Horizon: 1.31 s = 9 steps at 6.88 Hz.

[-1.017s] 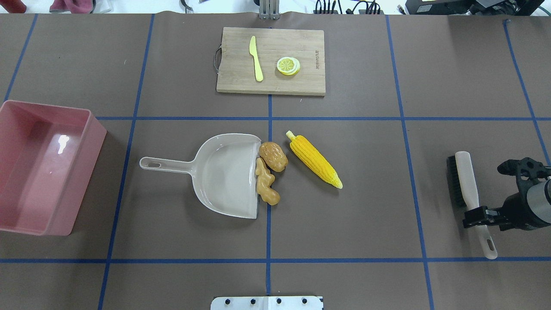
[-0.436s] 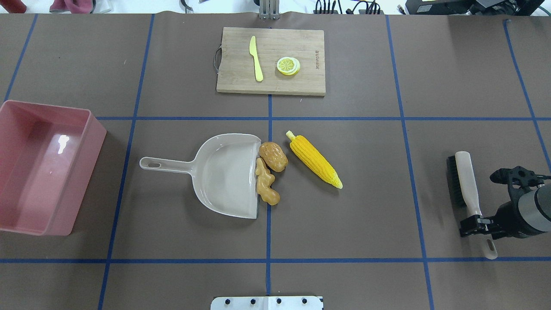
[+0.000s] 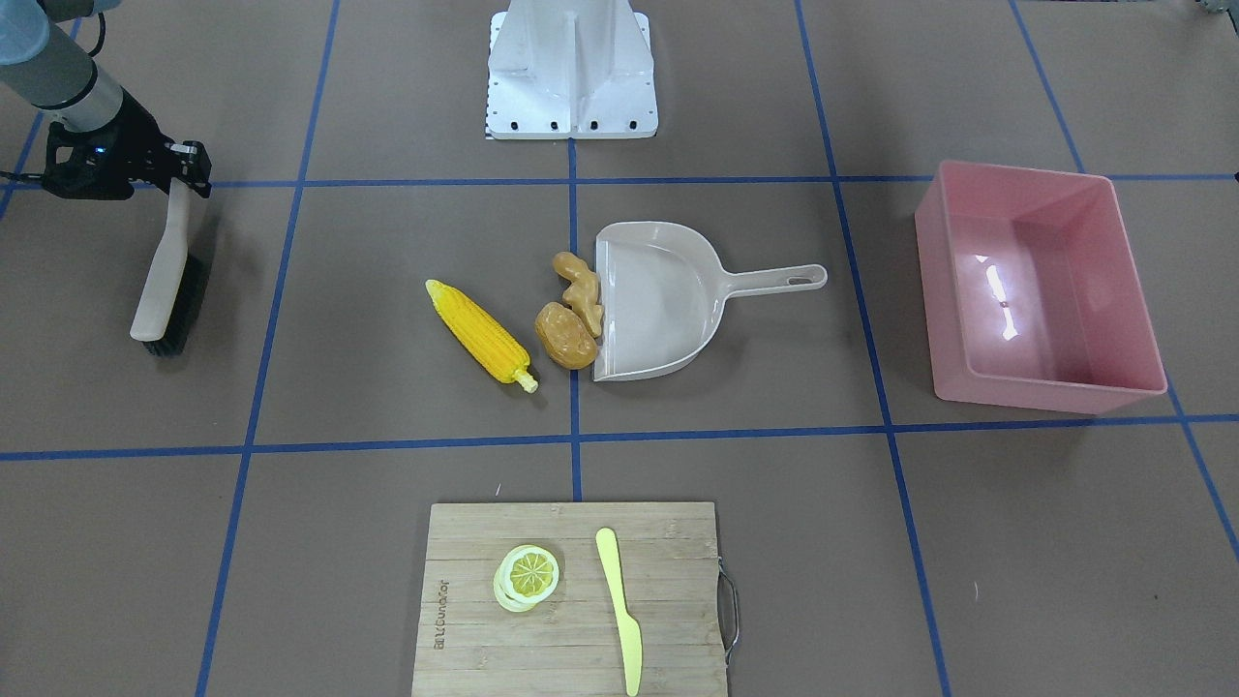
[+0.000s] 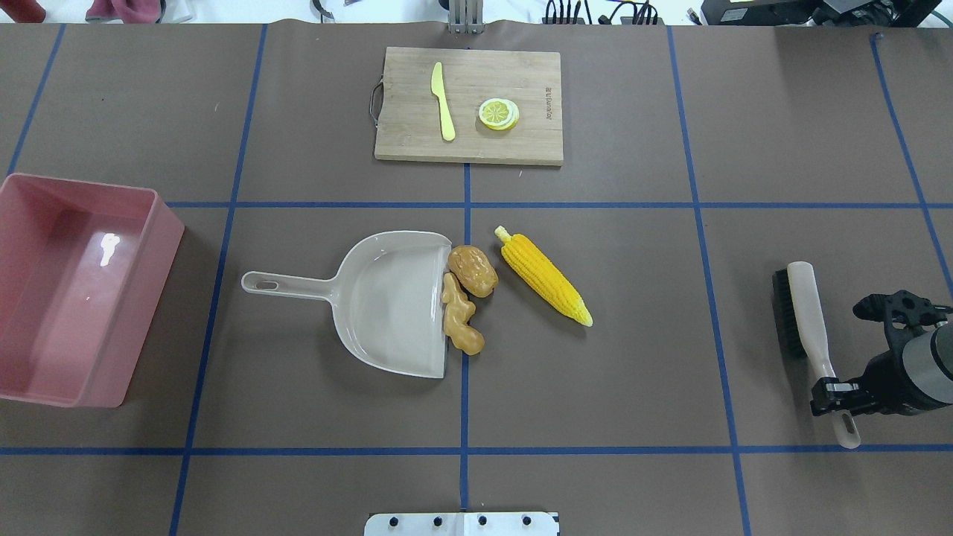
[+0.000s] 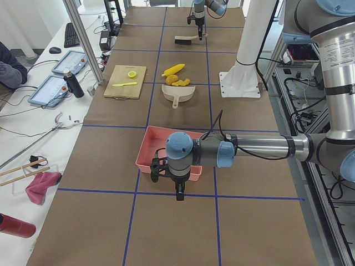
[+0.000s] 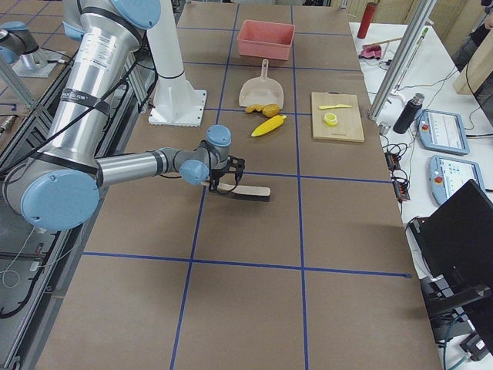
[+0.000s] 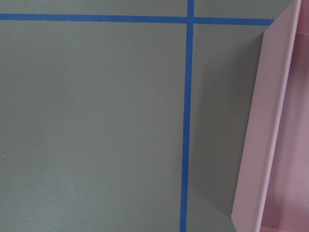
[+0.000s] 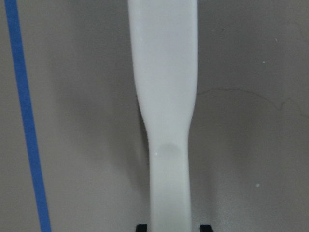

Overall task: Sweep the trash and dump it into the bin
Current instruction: 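Lower the right gripper onto the white brush handle and grasp it, then lift the brush with the right gripper while the left gripper grasps the dustpan handle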

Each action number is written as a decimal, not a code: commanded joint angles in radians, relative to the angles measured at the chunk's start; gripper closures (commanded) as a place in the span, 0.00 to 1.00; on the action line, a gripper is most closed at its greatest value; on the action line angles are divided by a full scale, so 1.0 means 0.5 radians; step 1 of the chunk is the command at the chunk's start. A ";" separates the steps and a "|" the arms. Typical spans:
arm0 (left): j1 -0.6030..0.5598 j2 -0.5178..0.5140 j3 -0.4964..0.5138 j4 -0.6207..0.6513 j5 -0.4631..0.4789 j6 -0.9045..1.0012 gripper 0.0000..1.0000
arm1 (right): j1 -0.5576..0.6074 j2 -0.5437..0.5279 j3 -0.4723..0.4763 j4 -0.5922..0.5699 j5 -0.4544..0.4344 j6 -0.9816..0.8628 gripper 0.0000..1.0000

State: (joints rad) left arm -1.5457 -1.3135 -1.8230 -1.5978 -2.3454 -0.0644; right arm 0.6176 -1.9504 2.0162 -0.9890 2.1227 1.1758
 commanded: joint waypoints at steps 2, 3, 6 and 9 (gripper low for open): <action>0.002 -0.015 0.007 -0.001 0.000 0.000 0.01 | 0.007 -0.017 0.054 -0.001 0.004 -0.014 1.00; -0.001 -0.012 -0.008 -0.007 0.000 0.000 0.01 | 0.074 -0.014 0.124 -0.007 0.037 -0.020 1.00; 0.032 -0.042 -0.256 -0.053 -0.006 0.000 0.01 | 0.326 0.020 0.345 -0.180 0.163 -0.194 1.00; 0.595 -0.522 -0.302 -0.124 -0.025 0.000 0.01 | 0.642 0.093 0.489 -0.799 0.188 -1.039 1.00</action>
State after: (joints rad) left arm -1.3575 -1.4719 -1.9620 -1.6553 -2.3576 -0.0644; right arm 0.8847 -1.9105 2.2236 -1.2589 2.2181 0.8320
